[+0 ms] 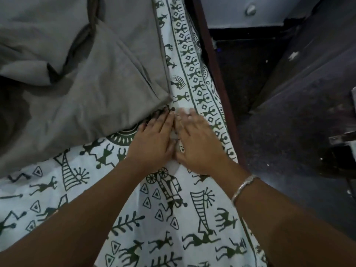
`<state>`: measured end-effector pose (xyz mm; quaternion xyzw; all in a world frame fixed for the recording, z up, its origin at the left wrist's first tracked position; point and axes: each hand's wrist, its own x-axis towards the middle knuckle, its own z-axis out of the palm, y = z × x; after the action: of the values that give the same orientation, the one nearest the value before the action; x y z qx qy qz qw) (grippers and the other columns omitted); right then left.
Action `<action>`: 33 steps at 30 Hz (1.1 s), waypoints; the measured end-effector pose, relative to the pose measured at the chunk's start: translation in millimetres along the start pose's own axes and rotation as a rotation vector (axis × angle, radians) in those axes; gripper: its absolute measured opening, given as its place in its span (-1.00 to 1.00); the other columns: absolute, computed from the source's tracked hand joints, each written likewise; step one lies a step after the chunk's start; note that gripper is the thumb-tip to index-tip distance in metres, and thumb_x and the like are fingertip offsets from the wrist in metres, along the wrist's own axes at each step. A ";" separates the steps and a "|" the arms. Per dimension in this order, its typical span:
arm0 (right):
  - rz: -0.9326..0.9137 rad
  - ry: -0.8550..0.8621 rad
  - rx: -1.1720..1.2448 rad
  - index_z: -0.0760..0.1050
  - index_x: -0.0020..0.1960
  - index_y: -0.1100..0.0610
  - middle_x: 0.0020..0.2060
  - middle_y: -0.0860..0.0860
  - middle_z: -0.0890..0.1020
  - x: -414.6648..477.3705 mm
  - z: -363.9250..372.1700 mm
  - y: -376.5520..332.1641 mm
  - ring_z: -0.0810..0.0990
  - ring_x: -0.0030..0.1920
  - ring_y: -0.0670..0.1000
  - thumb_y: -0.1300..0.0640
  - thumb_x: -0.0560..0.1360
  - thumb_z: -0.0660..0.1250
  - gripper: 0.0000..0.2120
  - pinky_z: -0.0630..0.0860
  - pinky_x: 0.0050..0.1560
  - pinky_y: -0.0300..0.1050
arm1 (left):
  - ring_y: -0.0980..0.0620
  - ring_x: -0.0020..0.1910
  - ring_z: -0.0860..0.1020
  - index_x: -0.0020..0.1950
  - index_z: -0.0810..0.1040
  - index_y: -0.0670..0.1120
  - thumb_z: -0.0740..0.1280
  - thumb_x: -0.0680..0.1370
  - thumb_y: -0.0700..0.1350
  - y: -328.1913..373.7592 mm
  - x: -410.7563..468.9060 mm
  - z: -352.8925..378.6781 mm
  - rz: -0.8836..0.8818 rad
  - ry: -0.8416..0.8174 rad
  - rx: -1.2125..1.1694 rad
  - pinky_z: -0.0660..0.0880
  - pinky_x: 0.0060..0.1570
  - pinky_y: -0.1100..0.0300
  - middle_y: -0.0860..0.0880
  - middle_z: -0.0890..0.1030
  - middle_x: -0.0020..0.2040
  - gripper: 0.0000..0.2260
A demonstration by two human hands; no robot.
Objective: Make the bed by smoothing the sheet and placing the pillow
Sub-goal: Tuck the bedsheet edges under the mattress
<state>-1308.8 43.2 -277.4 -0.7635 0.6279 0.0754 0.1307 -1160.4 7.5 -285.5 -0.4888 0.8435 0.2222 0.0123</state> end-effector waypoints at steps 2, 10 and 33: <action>0.140 -0.034 0.007 -0.16 0.56 0.18 0.56 0.13 -0.12 1.2 -1.9 18.4 -0.19 0.54 0.14 -0.27 0.51 -0.18 -0.22 -0.19 0.52 0.06 | -0.05 0.53 -0.02 0.56 -0.10 -0.07 -0.28 0.44 0.26 4.2 2.4 -0.4 -0.055 0.012 0.031 -0.06 0.46 0.00 -0.05 -0.04 0.57 -0.25; -0.007 -0.057 0.014 -0.19 0.56 0.19 0.55 0.13 -0.13 12.8 -10.4 20.6 -0.19 0.54 0.12 -0.12 0.58 -0.18 -0.35 -0.33 0.45 -0.03 | 0.01 0.53 -0.16 0.56 -0.06 -0.12 -0.19 0.47 0.07 20.4 5.9 -2.3 0.097 0.002 0.087 -0.31 0.44 0.02 -0.09 -0.05 0.57 -0.34; 0.260 -0.256 0.344 -0.11 0.50 0.41 0.52 0.30 -0.02 -173.7 -7.2 -1.2 0.07 0.52 0.18 0.18 0.56 0.13 -0.35 -0.02 0.48 -0.14 | -0.22 0.40 0.34 0.38 0.43 -0.14 0.16 0.38 0.28 112.2 -84.0 34.0 0.523 -0.254 0.140 0.03 0.37 -0.20 -0.18 0.46 0.34 -0.29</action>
<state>-1342.8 204.4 -221.9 -0.6273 0.7026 0.0797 0.3262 -1216.4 136.9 -255.4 -0.2211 0.9458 0.2186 0.0940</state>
